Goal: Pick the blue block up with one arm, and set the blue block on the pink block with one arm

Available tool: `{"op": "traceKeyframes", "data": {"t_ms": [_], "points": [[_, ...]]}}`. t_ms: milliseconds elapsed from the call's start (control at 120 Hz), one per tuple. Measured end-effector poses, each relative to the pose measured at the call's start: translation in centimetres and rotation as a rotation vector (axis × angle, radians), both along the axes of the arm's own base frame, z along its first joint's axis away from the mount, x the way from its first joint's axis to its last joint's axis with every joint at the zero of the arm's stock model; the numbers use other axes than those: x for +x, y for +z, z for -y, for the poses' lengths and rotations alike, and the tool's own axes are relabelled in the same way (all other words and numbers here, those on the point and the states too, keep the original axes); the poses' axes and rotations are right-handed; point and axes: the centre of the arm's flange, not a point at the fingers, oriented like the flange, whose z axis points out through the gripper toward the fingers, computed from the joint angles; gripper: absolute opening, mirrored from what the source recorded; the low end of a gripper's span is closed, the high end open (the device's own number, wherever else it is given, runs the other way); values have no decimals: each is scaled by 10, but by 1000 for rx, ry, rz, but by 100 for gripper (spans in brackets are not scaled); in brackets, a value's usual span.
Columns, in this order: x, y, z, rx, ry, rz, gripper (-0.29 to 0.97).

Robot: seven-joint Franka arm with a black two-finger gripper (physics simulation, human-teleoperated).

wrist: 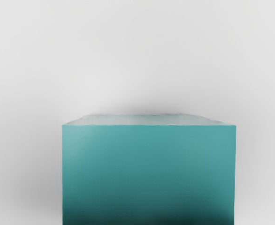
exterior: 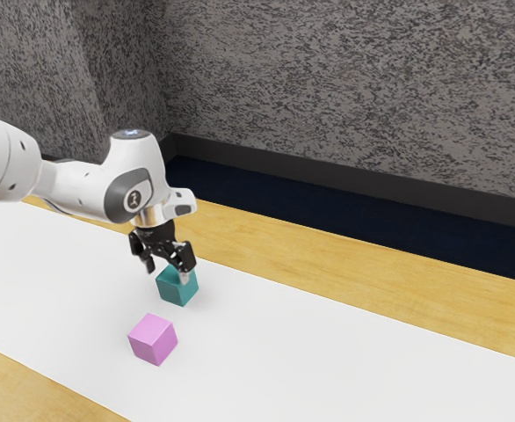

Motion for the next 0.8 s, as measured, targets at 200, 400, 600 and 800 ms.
{"op": "traceKeyframes", "data": {"t_ms": [200, 400, 600, 800], "points": [[17, -18, 0, -11, -22, -4, 68], [17, -31, 0, -16, -37, -17, 62], [18, -32, 0, -17, -44, -15, 44], [18, -30, 0, -12, -48, -9, 38]]}}
